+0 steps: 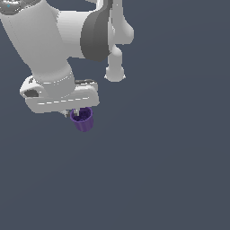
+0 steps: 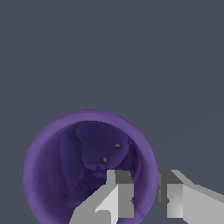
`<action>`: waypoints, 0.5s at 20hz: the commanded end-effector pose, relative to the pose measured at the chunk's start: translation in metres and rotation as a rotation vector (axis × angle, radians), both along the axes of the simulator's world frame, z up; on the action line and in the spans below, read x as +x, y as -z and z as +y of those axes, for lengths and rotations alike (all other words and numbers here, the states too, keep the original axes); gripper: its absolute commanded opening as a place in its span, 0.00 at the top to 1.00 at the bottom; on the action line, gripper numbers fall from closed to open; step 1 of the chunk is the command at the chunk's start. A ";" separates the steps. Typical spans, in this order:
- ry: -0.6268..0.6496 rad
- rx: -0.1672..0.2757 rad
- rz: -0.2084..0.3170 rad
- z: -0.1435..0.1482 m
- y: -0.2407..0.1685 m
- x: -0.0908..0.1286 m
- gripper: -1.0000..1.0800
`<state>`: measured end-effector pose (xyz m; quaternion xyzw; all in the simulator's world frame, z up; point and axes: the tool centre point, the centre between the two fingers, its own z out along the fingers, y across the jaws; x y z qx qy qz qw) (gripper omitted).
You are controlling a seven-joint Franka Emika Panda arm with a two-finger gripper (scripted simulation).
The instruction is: Pick up the object and move it to a goal position.
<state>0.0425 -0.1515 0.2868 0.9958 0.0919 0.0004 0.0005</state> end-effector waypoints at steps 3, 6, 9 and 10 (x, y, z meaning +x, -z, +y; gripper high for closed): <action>-0.001 0.000 0.000 -0.013 -0.024 0.000 1.00; -0.001 -0.001 0.000 -0.018 -0.032 0.000 1.00; -0.001 -0.001 0.000 -0.020 -0.035 0.000 1.00; -0.001 -0.001 0.000 -0.021 -0.035 0.001 1.00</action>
